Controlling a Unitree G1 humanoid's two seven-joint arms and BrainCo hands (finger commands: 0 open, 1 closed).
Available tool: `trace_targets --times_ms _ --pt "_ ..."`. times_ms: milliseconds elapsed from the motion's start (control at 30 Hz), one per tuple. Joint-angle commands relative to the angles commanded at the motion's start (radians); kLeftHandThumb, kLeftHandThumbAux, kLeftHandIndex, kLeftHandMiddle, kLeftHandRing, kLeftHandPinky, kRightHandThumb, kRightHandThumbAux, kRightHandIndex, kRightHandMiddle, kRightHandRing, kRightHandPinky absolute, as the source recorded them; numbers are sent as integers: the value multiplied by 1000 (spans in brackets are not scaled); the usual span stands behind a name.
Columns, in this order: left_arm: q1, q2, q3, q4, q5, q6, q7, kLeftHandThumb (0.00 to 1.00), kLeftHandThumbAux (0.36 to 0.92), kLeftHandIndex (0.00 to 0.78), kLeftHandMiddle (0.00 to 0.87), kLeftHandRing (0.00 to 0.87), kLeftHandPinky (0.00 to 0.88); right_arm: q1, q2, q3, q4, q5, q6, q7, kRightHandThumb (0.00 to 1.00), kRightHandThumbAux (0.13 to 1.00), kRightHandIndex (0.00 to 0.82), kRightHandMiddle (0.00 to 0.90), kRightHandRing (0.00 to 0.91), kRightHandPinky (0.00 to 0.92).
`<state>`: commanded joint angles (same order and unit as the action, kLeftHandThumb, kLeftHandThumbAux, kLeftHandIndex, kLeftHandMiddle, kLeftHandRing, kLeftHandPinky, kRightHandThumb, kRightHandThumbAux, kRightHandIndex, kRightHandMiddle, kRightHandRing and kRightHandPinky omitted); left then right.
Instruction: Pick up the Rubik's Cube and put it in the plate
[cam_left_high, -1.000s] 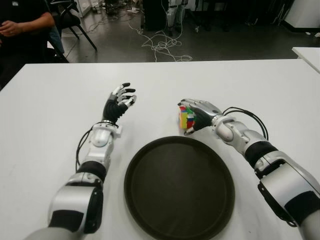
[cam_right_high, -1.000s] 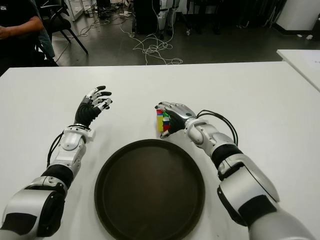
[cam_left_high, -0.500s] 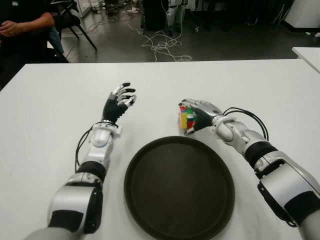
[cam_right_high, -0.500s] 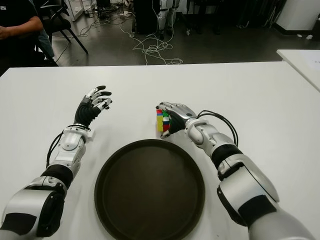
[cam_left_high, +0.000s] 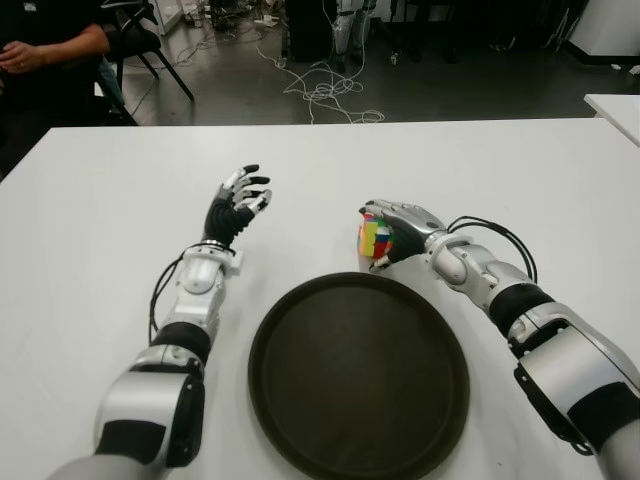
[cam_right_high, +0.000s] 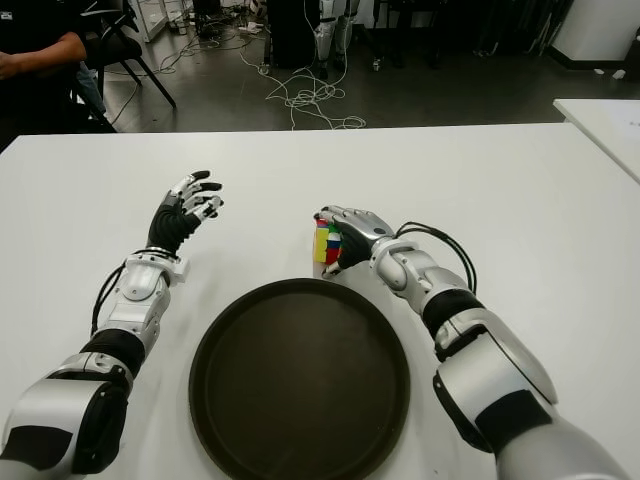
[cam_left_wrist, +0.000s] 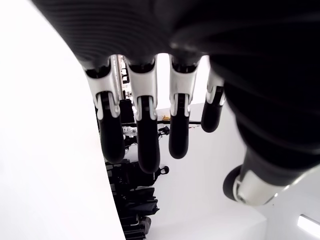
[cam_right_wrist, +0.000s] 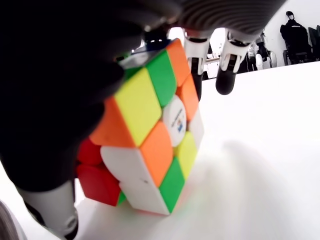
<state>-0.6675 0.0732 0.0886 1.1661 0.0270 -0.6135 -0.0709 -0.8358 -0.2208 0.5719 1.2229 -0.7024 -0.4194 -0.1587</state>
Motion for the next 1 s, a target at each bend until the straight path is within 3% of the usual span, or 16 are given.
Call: trace_targets --times_ms 300,600,1000 --pt "0 -3 2 1 -2 -4 -3 320 636 188 286 332 374 4 -3 4 0 4 -4 -2 0 766 110 118 150 163" --pt "0 -6 0 -1 -1 -5 0 323 668 189 290 335 375 11 -4 -4 1 15 -10 -1 0 760 113 159 181 184" --pt "-2 -11 -2 1 5 -3 18 341 652 189 291 342 376 21 -12 3 5 0 -24 -73 0 783 133 213 233 240"
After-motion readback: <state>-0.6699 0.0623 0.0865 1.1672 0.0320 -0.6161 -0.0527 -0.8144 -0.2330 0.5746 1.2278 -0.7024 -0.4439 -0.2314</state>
